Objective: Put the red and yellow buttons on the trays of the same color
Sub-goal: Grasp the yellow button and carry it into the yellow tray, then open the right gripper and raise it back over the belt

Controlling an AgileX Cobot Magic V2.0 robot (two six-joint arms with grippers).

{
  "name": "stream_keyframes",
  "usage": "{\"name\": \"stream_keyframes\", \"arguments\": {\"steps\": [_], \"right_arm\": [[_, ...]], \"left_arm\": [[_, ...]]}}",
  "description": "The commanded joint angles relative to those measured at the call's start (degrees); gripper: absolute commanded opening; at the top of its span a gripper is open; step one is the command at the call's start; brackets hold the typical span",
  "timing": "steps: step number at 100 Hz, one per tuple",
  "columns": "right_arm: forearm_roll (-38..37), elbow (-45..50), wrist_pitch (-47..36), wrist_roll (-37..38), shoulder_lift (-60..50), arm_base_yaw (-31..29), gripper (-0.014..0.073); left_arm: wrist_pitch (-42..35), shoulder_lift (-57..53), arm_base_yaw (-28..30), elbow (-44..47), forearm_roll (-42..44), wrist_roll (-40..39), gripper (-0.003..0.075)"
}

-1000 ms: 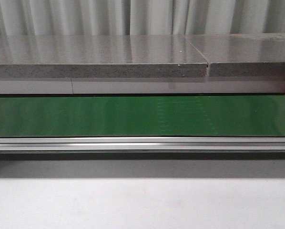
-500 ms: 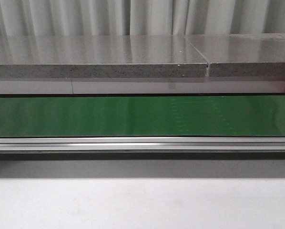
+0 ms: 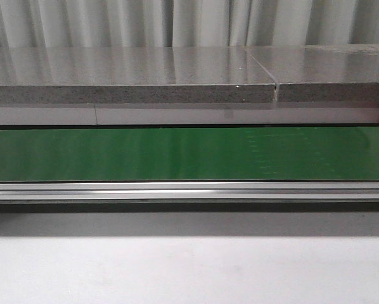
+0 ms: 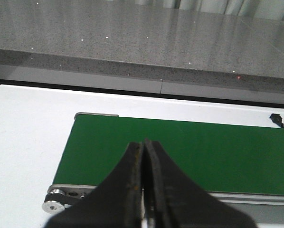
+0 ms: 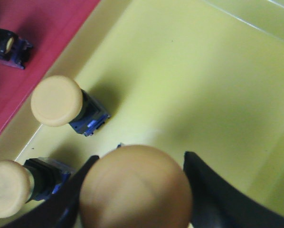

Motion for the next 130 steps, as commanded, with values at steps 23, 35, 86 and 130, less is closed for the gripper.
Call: {"name": "stream_keyframes", "arguments": {"steps": [23,35,86,130], "right_arm": [[0.85,-0.01,-8.49,-0.02,4.52,2.63,0.014],[0.74,-0.01,-9.75,-0.02,6.54,2.83,0.014],[-0.41,-0.01,-11.41,-0.02,11.82,2.76,0.0189],[-0.41,-0.11,-11.74,-0.02,8.63,2.76,0.0469]], "left_arm": [[-4.24,0.61,-0.48,-1.52,-0.1,-0.07,-0.0019],[-4.24,0.61,-0.48,-1.52,-0.1,-0.07,-0.0019],[-4.24,0.61,-0.48,-1.52,-0.1,-0.07,-0.0019],[-4.24,0.61,-0.48,-1.52,-0.1,-0.07,-0.0019]]}}
